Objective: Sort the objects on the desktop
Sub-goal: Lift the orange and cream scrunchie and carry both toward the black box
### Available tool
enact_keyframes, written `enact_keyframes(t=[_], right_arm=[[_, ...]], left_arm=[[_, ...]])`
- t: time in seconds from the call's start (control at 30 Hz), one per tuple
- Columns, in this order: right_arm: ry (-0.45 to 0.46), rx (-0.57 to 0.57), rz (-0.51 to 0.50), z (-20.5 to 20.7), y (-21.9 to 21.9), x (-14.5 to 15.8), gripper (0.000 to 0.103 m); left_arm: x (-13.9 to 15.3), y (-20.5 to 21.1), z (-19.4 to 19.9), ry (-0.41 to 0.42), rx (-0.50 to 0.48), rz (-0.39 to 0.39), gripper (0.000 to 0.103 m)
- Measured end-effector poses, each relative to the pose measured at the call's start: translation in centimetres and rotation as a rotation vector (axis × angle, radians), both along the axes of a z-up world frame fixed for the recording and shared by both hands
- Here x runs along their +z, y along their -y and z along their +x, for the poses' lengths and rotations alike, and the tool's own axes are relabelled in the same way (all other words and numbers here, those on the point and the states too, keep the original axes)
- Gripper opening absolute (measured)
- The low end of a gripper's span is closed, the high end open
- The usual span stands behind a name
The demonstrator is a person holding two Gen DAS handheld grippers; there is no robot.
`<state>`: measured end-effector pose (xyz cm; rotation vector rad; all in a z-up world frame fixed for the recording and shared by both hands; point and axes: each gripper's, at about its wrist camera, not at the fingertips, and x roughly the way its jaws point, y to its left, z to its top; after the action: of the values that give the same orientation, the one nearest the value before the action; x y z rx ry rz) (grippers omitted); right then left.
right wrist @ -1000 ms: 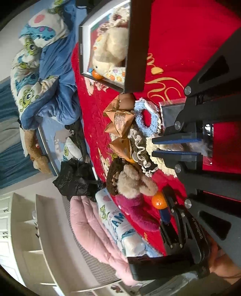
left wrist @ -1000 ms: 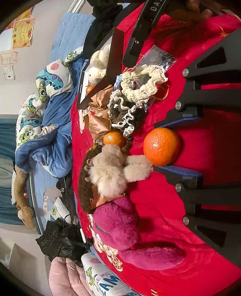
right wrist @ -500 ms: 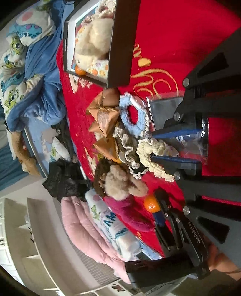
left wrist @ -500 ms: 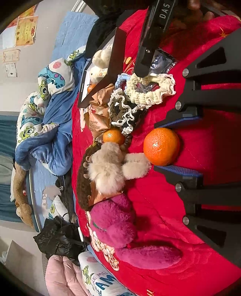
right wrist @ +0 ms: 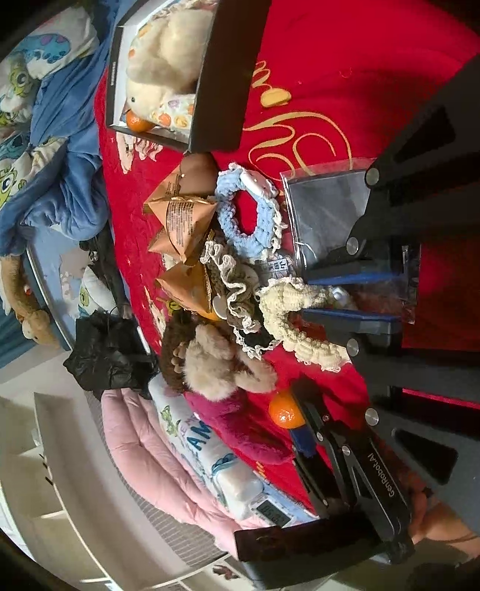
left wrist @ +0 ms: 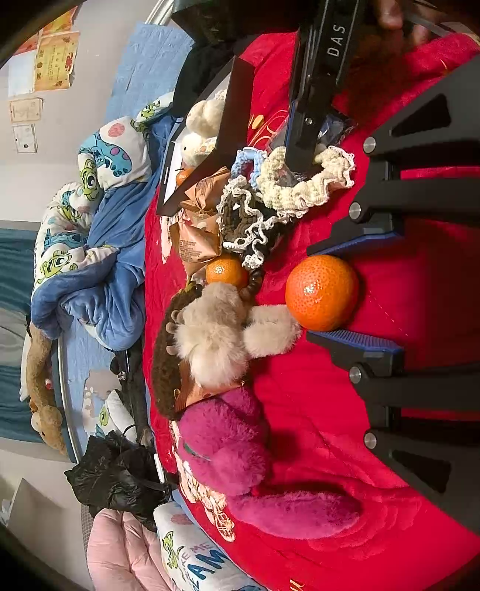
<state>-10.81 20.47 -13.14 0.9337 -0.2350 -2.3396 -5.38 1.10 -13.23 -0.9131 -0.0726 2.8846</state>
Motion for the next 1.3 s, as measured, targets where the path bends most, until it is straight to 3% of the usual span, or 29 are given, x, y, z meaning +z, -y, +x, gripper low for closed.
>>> enact_keyframes(t=[0.63, 1.3], right_arm=[[-0.158, -0.104, 0.056, 2.6, -0.1, 2.3, 0.012], [-0.164, -0.17, 0.02, 4.1, -3.5, 3.4, 0.012]], left_arm=[[0.5, -0.6, 0.6, -0.029, -0.012, -0.02, 0.039], [2.3, -4.4, 2.3, -0.037, -0.12, 0.033, 0.039]])
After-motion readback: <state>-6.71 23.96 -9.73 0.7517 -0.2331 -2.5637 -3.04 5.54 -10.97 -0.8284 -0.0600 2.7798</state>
